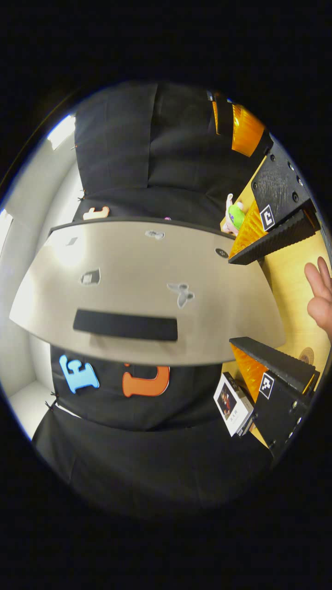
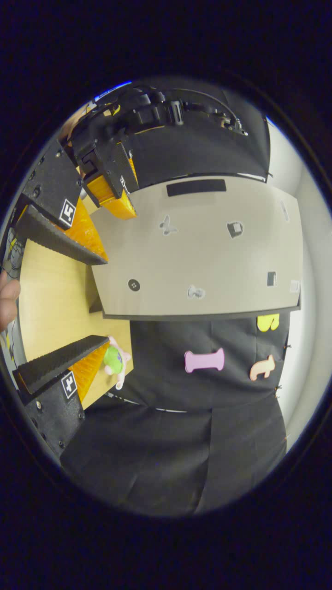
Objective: Open the cabinet door with the right hand, grasp the bottle in the cabinet with the left hand and place it on the coaster, then close the cabinet door with the right hand.
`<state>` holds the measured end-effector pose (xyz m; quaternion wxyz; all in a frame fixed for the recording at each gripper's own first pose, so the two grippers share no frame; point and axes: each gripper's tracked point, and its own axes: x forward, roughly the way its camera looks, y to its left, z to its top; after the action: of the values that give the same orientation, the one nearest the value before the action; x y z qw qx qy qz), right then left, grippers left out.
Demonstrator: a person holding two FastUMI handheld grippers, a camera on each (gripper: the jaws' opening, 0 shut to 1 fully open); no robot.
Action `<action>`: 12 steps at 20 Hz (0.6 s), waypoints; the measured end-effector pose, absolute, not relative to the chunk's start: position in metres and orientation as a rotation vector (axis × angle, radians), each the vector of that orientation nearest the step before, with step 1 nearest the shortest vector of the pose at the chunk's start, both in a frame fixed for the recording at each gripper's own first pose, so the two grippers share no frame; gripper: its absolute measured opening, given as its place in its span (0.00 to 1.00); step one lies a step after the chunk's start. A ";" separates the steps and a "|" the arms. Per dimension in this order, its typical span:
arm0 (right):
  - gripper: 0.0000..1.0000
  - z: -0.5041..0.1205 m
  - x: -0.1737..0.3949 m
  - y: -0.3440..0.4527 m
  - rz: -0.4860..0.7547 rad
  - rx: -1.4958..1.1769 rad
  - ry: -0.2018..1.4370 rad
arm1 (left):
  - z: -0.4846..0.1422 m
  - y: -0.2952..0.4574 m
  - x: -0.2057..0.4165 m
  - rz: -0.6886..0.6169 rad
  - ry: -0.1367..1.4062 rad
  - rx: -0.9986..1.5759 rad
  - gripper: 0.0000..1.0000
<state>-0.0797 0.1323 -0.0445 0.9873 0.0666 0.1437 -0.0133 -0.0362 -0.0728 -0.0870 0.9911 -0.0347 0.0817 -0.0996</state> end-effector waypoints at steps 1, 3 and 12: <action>0.99 -0.047 -0.087 0.112 -0.042 0.139 0.290 | -0.081 -0.090 -0.044 -0.200 0.141 -0.062 0.95; 0.99 -0.052 -0.107 0.063 -0.084 0.135 0.290 | -0.067 -0.134 -0.041 -0.201 0.084 -0.053 0.95; 0.99 -0.113 -0.154 -0.155 -0.217 0.147 0.367 | -0.077 -0.314 -0.042 -0.180 0.020 -0.064 0.95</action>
<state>-0.1544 -0.1545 -0.1125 0.9746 0.0731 0.1822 -0.1074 -0.0424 -0.3143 -0.0774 0.9954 -0.0321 0.0102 -0.0900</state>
